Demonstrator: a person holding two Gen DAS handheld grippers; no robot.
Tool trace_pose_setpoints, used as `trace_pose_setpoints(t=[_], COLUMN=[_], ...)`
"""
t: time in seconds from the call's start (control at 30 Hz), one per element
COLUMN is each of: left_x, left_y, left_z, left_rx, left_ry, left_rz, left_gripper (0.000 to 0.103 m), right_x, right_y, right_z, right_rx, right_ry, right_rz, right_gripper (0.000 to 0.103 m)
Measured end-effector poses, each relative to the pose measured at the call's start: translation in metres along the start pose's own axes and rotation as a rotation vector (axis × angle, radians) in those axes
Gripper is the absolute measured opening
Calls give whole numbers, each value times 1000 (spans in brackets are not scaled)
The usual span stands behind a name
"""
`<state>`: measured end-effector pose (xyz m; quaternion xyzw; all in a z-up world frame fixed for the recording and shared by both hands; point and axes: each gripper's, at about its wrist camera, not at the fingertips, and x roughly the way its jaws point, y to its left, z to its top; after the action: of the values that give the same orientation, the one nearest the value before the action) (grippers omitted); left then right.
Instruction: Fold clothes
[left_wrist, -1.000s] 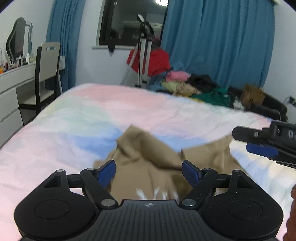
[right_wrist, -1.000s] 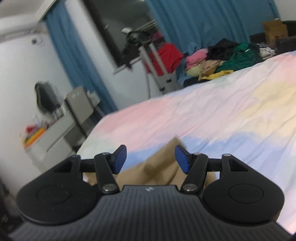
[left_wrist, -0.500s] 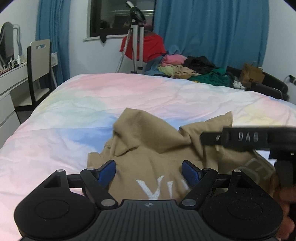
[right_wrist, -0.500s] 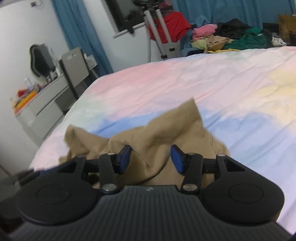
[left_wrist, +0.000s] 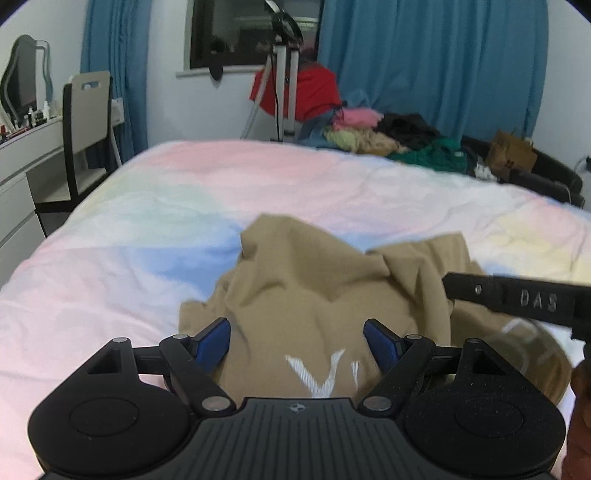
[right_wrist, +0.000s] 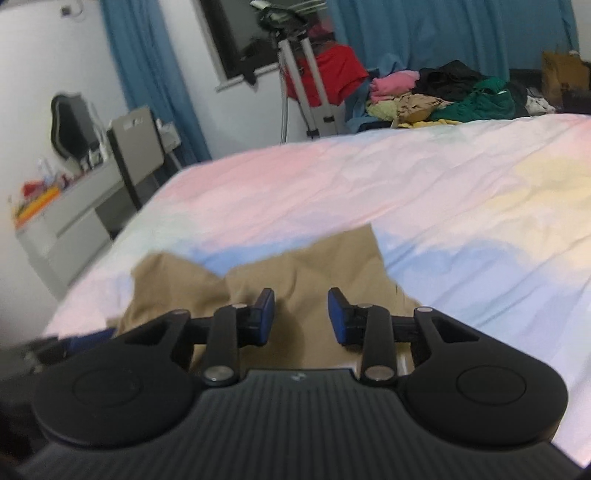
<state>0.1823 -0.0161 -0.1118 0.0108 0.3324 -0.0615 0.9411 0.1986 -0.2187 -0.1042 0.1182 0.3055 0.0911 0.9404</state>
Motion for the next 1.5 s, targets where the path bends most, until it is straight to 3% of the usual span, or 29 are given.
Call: trace_pose_setpoints(t=[0.13,0.37,0.6,0.8,0.9,1.0,1.13,1.27,1.33,1.5], left_x=[-9,-63,-48,-64,-85,-107,-95,-54,-42,-34], left_y=[-3,-4,-17,-7,-1,6,18,32,41,54], left_z=[-5,-13,-36,-36,-38,-40,-53,-74,-80,-76], left_rx=[18,19,68,-27,-102,-232,-454,-666,-759,-873], left_ry=[-15,-61,43,45,17,-26,69,225,228,116], left_rz=[16,-4,16,-33,-83,-180,-327,-337,-344,-324], left_gripper=[80,80,81,80,80,80,81,81,81,77], right_x=[-1,-52,-47,-39,-40,-41,-41,-42,-42,-43], right_y=[2,13,15,6,5,5,2,1,1,0], right_z=[-8,-18,-38,-41,-42,-42,-41,-41,-41,-42], right_rx=[-18,-26,-62,-16,-7,-2,25,40,42,46], right_ry=[28,-4,45,63,65,66,68,68,69,68], right_rz=[-18,-34,-79,-65,-62,-61,-53,-49,-49,-46], right_gripper=[34,36,36,35,34,34,34,34,34,34])
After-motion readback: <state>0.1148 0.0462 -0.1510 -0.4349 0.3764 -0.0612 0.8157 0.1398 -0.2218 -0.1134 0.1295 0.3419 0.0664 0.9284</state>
